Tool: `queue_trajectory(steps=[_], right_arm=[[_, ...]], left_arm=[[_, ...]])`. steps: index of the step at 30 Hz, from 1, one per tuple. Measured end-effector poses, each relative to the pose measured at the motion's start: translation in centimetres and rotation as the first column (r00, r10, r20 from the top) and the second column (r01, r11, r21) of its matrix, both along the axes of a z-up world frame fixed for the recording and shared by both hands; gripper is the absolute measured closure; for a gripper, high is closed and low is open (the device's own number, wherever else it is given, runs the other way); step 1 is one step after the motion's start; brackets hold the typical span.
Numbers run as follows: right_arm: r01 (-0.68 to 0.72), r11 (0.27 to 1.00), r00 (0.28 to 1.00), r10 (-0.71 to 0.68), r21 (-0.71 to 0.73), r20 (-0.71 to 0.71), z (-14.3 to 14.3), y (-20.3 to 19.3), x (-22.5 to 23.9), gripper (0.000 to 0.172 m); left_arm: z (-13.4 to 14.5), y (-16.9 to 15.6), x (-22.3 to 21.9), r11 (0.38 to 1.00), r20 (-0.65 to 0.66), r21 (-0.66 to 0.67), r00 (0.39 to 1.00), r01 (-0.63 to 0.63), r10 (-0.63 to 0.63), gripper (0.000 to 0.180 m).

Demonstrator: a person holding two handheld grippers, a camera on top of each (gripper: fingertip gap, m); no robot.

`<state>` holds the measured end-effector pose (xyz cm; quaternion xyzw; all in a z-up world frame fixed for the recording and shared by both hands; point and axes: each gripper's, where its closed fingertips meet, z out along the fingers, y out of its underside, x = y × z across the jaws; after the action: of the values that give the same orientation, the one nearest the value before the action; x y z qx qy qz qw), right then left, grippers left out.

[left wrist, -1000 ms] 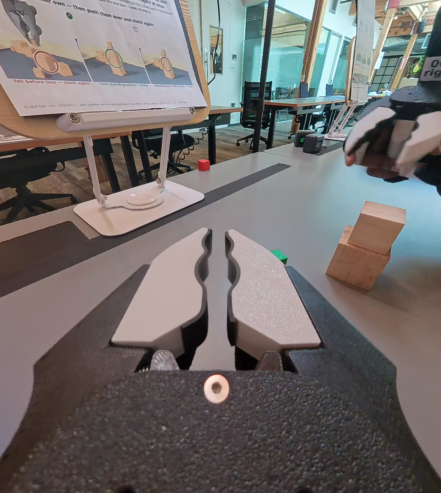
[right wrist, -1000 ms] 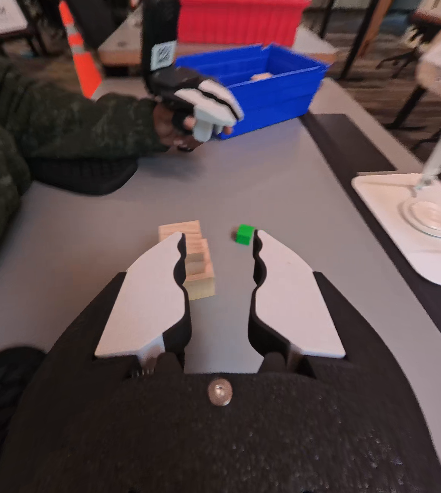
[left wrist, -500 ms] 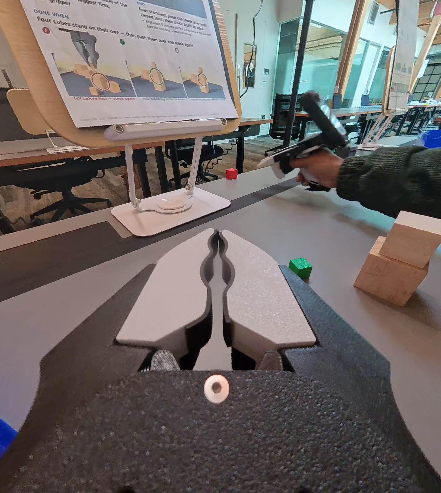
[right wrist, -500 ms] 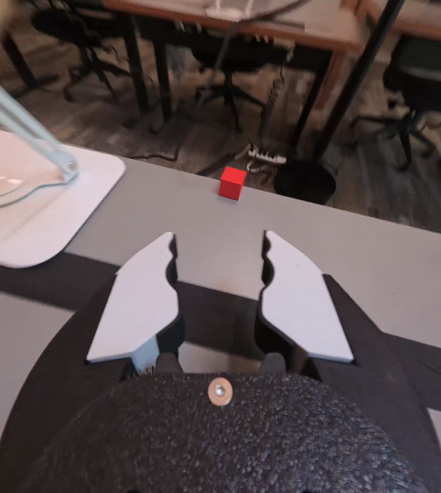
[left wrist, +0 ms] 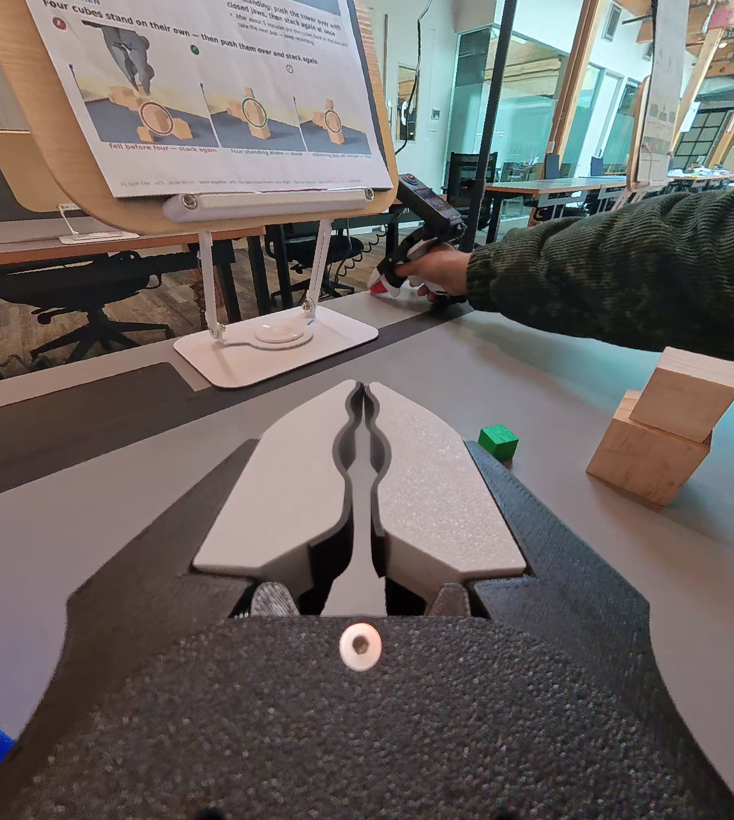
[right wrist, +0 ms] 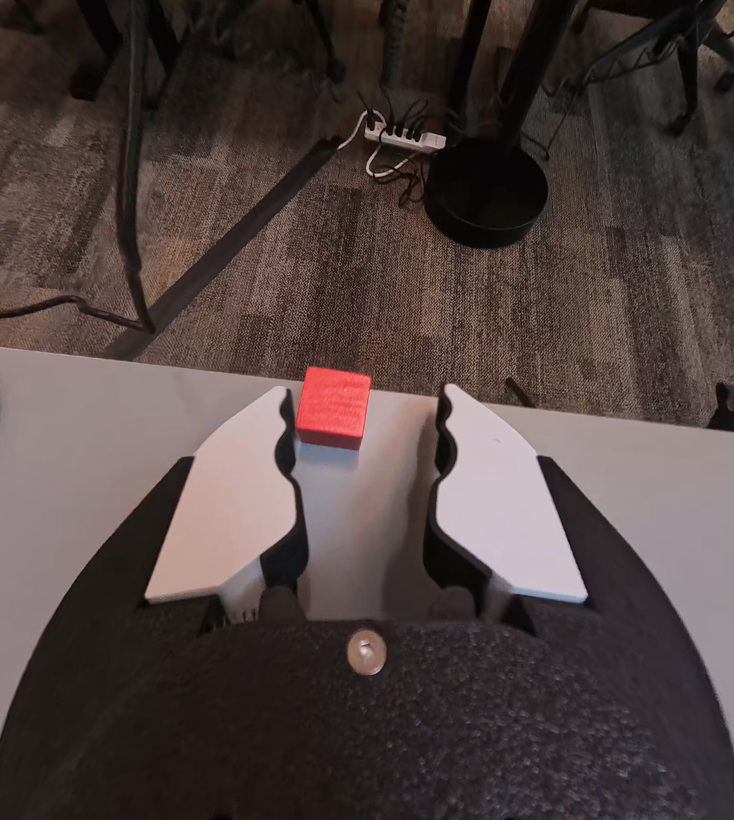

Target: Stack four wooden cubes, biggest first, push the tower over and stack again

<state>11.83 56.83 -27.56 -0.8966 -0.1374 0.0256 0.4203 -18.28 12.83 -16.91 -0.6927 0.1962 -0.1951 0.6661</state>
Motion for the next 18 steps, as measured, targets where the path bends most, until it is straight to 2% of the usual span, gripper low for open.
queue_trajectory(steps=[1, 3, 5, 8, 12, 15, 18], right_arm=[[-0.035, 0.999, 0.999, 0.036, -0.022, 0.012, -0.3, -0.1, 0.0, 0.141], [-0.072, 0.997, 0.997, 0.072, -0.030, 0.026, -0.1, -0.5, 0.5, 0.143], [-0.153, 0.988, 0.986, 0.153, 0.002, -0.060, 1.1, -1.8, 0.2, 0.143], [-0.405, 0.908, 0.900, 0.416, 0.107, -0.127, 4.2, -7.0, -0.9, 0.143], [-0.699, 0.686, 0.656, 0.728, 0.205, -0.199, 9.2, -18.9, -2.4, 0.143], [-0.838, 0.496, 0.466, 0.867, 0.226, -0.175, 12.3, -28.7, -3.7, 0.143], [-0.925, 0.314, 0.297, 0.949, 0.214, -0.110, 14.1, -37.2, -5.5, 0.143]], left_arm=[[-0.2, 0.0, 0.0, 1.000, -0.003, -0.006, 1.000, 0.000, 0.000, 0.180], [-0.3, 0.1, 0.0, 1.000, -0.006, -0.011, 1.000, -0.001, 0.001, 0.180], [-0.4, 0.1, 0.0, 1.000, -0.010, -0.011, 1.000, -0.004, 0.004, 0.180], [0.0, 0.0, 0.0, 1.000, -0.008, -0.003, 1.000, -0.002, 0.002, 0.180], [0.8, -0.4, 0.4, 1.000, 0.006, 0.016, 1.000, 0.020, -0.020, 0.180], [0.9, -0.5, 0.8, 0.999, 0.000, 0.019, 0.999, 0.035, -0.035, 0.180], [0.4, -0.6, 1.4, 0.998, -0.010, -0.006, 0.998, 0.066, -0.066, 0.180]])
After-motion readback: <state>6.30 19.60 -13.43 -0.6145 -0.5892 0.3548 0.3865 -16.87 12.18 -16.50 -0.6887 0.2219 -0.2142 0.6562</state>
